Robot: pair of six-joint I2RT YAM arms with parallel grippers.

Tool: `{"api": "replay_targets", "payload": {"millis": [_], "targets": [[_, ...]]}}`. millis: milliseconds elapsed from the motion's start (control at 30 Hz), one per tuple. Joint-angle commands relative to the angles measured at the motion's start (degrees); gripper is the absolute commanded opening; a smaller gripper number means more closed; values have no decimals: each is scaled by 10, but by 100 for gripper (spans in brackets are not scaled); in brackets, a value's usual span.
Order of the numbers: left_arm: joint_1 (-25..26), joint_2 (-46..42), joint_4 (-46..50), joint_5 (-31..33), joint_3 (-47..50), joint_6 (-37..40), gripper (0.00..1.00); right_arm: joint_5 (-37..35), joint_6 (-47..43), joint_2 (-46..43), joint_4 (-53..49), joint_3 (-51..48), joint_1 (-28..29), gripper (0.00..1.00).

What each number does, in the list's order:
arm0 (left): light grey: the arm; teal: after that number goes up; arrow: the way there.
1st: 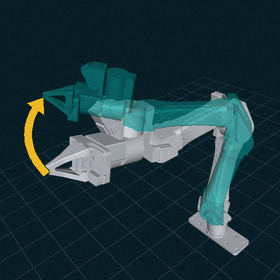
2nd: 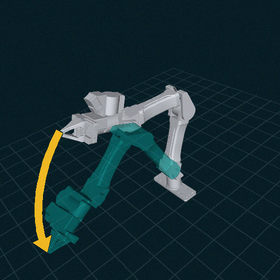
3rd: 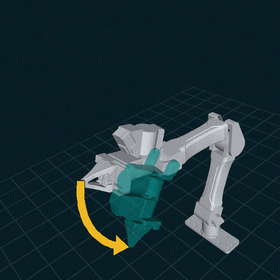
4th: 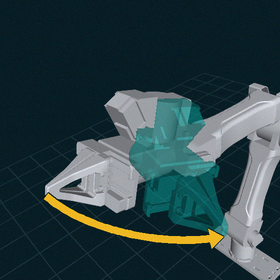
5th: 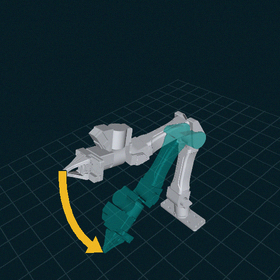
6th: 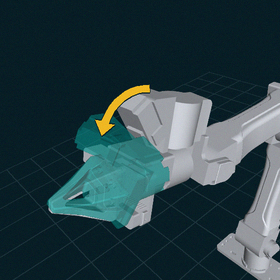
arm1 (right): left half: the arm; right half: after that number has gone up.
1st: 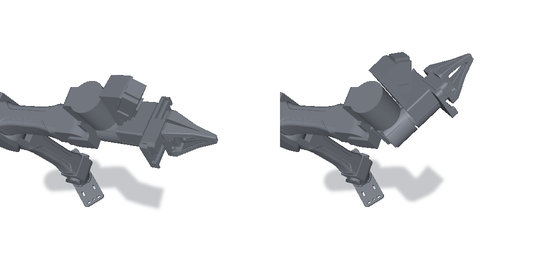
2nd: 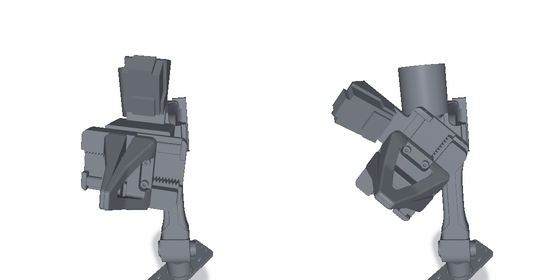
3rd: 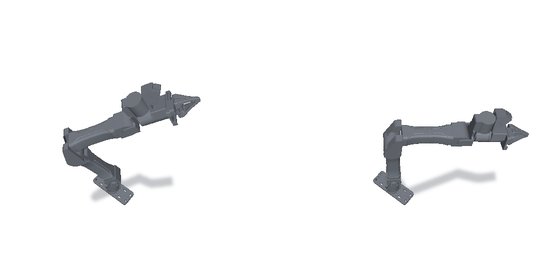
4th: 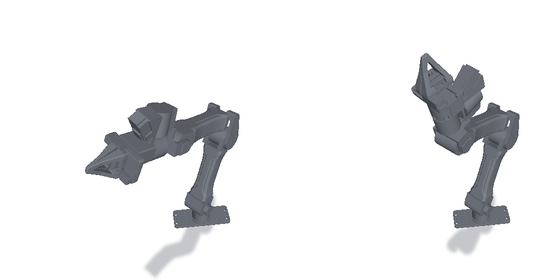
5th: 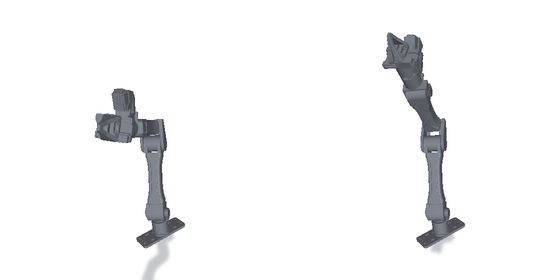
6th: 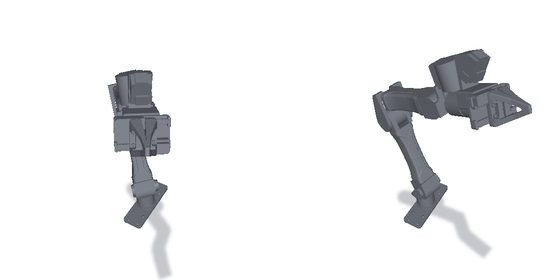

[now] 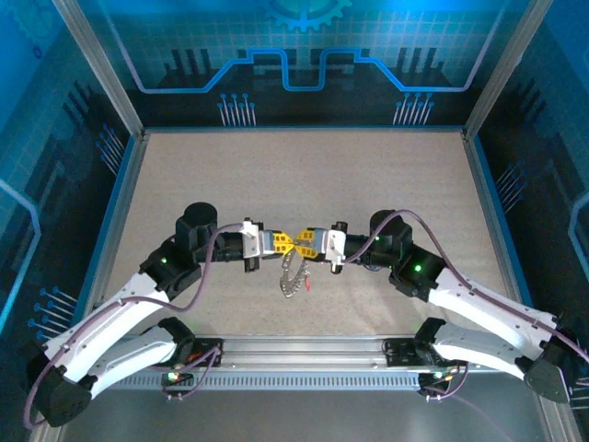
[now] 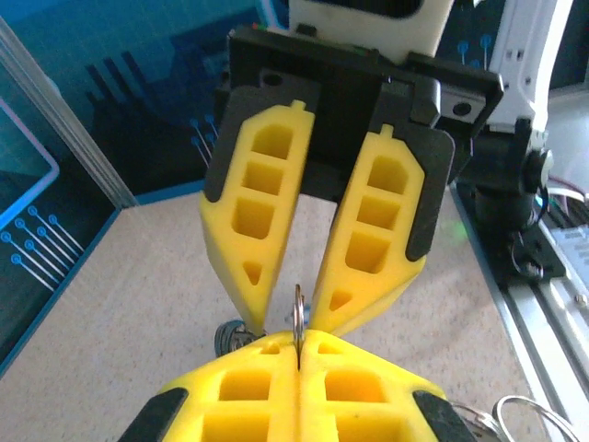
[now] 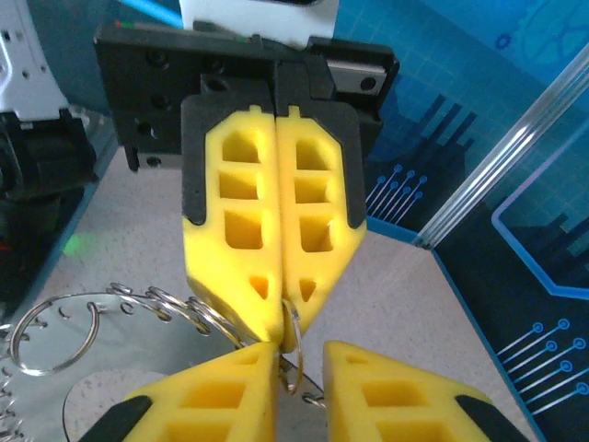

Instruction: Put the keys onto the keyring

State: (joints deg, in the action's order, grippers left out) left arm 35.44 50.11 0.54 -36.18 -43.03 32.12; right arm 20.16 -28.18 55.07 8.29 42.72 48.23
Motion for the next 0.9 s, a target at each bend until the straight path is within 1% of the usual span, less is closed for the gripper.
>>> {"api": "replay_targets", "payload": {"millis": [0, 133, 300, 333, 400, 500, 667, 867], "targets": [[-1, -9, -110, -46, 17, -58, 0, 20, 26, -15, 55, -7, -6, 19], [-1, -3, -167, -48, 33, -89, 0, 7, 31, -24, 68, -18, -6, 19], [-1, -1, -184, -50, 37, -95, 0, -2, 42, -32, 91, -26, -6, 13], [-2, -1, -185, -51, 37, -95, 0, -3, 45, -33, 94, -27, -6, 13], [-2, -1, -185, -51, 37, -92, 0, -6, 53, -34, 101, -28, -6, 17], [-3, 2, -194, -51, 40, -90, 0, -5, 63, -33, 109, -29, -7, 17], [-2, 20, -219, -53, 39, -91, 0, -4, 64, -28, 101, -21, -6, 0], [-2, 46, -268, -58, 44, -107, 0, -16, 68, -24, 105, -22, -7, 0]]}}
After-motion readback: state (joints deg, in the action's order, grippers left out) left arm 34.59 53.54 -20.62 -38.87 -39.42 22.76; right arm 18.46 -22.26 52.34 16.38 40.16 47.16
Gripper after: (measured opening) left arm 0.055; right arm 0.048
